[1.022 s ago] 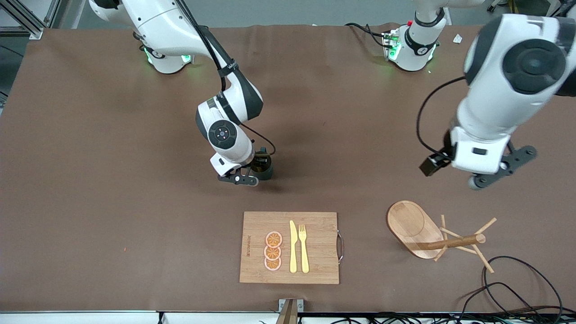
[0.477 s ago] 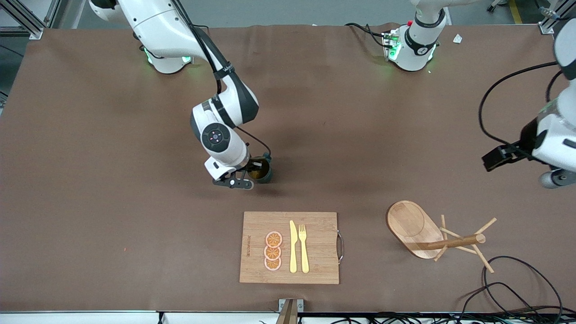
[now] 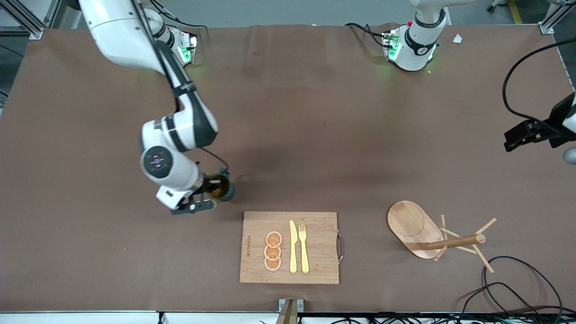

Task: Transfer cup from left to right arm and place
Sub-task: 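Carry the mug with the right gripper away from the cutting board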

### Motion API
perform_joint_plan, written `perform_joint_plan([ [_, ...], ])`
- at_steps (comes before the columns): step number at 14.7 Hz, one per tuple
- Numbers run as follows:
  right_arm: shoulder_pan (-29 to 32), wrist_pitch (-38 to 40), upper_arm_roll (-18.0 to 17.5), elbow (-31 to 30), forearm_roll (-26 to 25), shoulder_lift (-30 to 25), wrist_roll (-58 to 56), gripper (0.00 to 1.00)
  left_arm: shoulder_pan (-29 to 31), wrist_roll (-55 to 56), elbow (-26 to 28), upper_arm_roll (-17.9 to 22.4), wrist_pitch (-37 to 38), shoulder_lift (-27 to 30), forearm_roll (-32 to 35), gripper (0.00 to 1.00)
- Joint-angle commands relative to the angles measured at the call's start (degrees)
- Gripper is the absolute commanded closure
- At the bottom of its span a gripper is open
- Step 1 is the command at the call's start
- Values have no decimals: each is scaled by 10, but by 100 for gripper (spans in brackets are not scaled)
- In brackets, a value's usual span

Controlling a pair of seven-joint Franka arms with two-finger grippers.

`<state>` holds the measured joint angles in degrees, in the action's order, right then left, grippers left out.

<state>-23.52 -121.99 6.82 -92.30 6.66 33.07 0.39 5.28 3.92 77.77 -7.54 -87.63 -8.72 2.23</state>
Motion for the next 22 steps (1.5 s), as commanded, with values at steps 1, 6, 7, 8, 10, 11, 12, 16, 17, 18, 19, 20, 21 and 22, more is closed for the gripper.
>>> perform_joint_plan([
  [1,63,7,-10,-6,-10,-12,-133,100,-32,-44,79,55,-4,66,-43,0],
  [6,167,-2,-10,-6,-13,-6,-461,100,-48,-36,146,47,-3,123,-36,0],
  [7,181,-13,-10,-6,-13,-5,-506,100,-44,-36,149,38,-1,126,-35,0],
  [8,195,-26,-10,-9,-12,-3,-549,99,-31,-36,150,24,1,129,-35,0],
  [10,218,-48,-10,-11,-12,8,-624,99,2,-34,156,-18,-1,133,-30,0],
  [11,225,-61,-10,-12,-12,15,-657,99,3,-34,157,-23,-3,134,-22,0],
  [12,232,-74,-10,-14,-12,21,-688,99,0,-33,157,-23,-4,135,-19,0],
  [16,248,-89,-10,-15,-11,40,-747,98,-3,-34,150,-16,-5,137,-19,0],
  [17,248,-88,-10,-16,-11,44,-748,98,-2,-34,144,-17,-8,134,-19,0],
  [18,249,-88,-10,-16,-11,47,-748,96,-3,-34,139,-19,-10,129,-19,0],
  [19,248,-88,-10,-16,-11,48,-747,87,-4,-35,138,-21,-10,127,-18,0],
  [20,247,-85,-10,-15,-11,47,-745,75,-4,-42,134,-22,-10,122,-18,0],
  [21,247,-84,-10,-12,-10,45,-734,54,-4,-45,129,-24,-10,122,-18,0],
  [22,247,-82,-10,-9,-10,43,-738,1,-5,-45,129,-29,-10,122,-17,0],
])
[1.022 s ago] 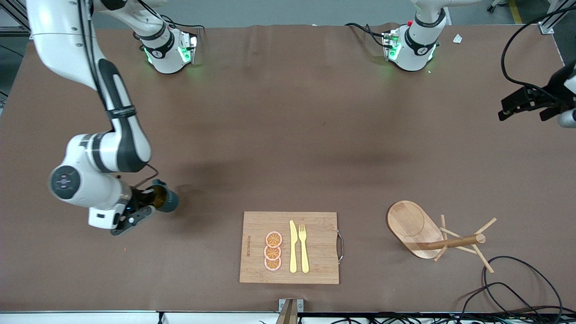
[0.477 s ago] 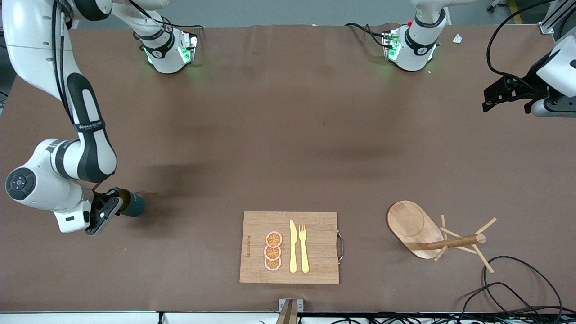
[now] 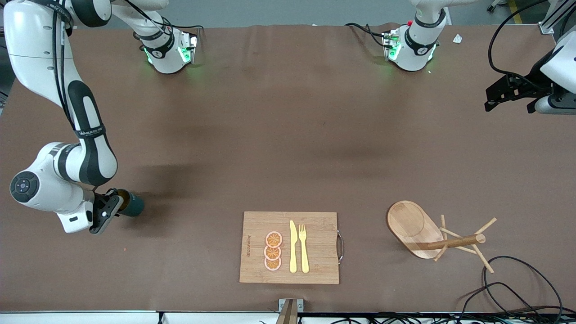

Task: Transfer cup from left to right arm and place
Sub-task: 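Carry the mug with the right gripper away from the cutting board, then set the mug down, open the right gripper and lift it away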

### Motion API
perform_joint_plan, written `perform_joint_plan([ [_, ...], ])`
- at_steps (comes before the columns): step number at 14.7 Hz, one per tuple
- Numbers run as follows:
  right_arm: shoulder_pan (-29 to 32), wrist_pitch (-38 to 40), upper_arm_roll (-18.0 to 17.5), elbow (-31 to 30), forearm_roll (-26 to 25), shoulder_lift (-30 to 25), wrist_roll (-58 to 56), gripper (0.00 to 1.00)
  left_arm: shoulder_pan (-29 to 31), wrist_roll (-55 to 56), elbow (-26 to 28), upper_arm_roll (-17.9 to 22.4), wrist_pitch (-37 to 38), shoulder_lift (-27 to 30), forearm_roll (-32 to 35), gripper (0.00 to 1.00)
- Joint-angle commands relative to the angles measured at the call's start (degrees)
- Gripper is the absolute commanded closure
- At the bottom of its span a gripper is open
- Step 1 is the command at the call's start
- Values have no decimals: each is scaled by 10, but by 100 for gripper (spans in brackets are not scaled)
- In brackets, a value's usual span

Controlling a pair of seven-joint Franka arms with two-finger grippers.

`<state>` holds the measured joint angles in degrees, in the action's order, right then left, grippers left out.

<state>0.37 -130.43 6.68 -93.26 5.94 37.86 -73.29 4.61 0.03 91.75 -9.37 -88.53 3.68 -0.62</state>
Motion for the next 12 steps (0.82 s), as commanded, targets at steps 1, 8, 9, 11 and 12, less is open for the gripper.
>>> perform_joint_plan([
  [1,4,4,-10,2,-1,-9,4,0,2,-6,-9,-18,-1,-2,11,0],
  [8,2,102,-10,48,-1,-98,167,0,6,-7,-10,-20,3,2,9,0],
  [9,2,104,-9,47,-2,-116,194,0,7,-8,-10,-20,4,2,8,0],
  [11,-6,147,-9,49,-6,-143,275,0,7,-8,-10,-20,3,2,8,0],
  [12,-10,159,-10,49,-8,-155,322,0,7,-8,-10,-20,4,2,7,0],
])
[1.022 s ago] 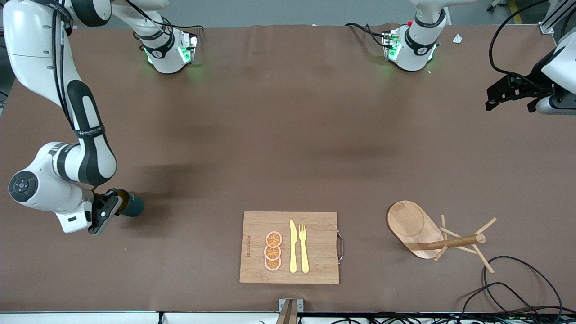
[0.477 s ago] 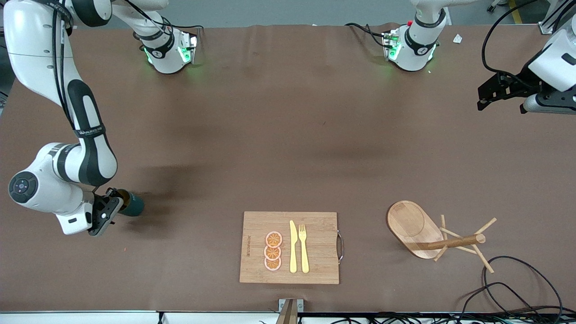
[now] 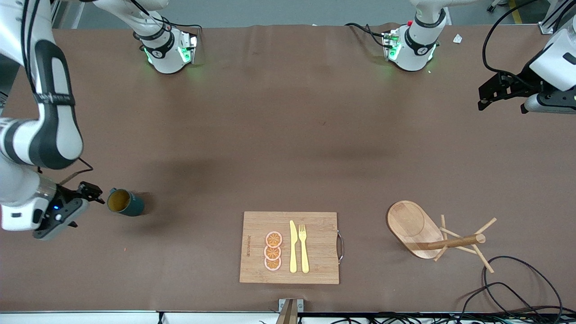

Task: Transfer cup from left to right arm and place
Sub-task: 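Set the mug down, open the right gripper and lift it away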

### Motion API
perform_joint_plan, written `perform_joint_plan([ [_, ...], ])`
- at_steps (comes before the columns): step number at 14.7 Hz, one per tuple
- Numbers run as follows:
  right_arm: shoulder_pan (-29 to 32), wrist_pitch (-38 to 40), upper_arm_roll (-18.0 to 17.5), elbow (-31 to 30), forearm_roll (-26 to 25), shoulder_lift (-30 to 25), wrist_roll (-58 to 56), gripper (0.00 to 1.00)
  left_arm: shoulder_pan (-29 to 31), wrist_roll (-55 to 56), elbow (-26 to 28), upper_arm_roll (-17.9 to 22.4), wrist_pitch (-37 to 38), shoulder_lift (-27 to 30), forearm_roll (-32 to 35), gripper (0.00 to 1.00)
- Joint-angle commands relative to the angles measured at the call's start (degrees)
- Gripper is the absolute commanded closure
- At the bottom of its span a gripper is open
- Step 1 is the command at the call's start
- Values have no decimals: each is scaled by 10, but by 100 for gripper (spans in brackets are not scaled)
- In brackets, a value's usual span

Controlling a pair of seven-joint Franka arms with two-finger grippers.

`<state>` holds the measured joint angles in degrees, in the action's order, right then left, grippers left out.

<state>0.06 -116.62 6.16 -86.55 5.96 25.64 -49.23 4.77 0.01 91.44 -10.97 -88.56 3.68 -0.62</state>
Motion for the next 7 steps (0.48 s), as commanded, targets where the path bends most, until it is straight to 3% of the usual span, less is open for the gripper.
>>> perform_joint_plan([
  [1,-17,31,-4,-17,-20,-51,127,0,6,-8,-6,-4,4,2,7,0],
  [7,-55,157,-7,-7,-77,-143,444,0,7,-9,-8,1,3,2,3,0],
])
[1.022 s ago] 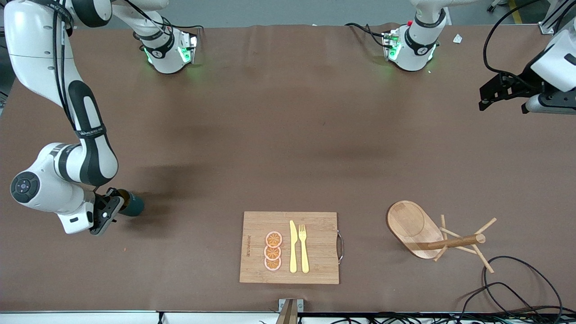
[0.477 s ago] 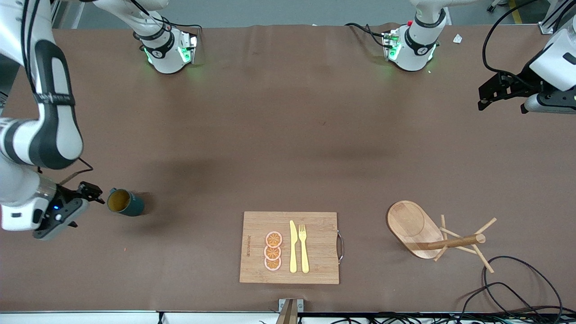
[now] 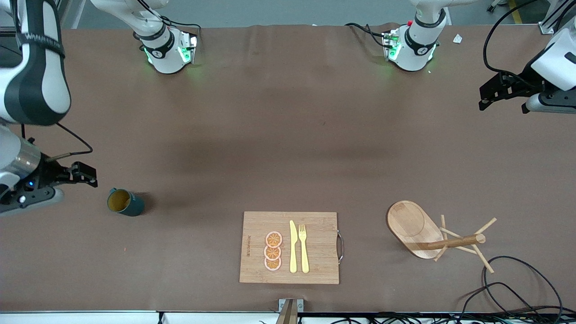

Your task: Transfer cup from left to right arm and place

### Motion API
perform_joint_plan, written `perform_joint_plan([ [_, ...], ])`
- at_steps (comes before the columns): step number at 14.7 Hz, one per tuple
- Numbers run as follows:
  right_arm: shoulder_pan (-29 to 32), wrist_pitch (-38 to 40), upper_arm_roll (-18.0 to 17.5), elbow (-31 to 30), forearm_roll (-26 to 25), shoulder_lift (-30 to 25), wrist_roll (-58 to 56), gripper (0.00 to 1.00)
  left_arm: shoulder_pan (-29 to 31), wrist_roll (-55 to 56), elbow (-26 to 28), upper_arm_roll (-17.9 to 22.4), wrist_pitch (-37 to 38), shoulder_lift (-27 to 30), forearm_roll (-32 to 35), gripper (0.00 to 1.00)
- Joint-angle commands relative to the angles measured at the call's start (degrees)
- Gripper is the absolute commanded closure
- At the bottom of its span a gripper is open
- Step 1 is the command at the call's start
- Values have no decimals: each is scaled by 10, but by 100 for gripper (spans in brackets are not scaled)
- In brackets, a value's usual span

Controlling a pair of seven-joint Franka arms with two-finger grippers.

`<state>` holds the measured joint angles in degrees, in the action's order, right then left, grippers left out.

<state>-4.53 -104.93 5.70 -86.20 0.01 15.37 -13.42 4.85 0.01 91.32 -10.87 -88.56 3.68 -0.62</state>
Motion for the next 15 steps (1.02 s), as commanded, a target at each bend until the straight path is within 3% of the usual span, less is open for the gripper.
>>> perform_joint_plan([
  [1,-12,59,-3,-8,-17,-57,134,0,6,-9,-8,1,3,3,3,0],
  [9,-7,75,-1,-57,-17,-178,182,0,5,-8,-26,-4,3,-3,3,0],
  [15,6,76,-1,-55,-15,-177,187,0,9,-7,-29,1,4,-4,3,0],
])
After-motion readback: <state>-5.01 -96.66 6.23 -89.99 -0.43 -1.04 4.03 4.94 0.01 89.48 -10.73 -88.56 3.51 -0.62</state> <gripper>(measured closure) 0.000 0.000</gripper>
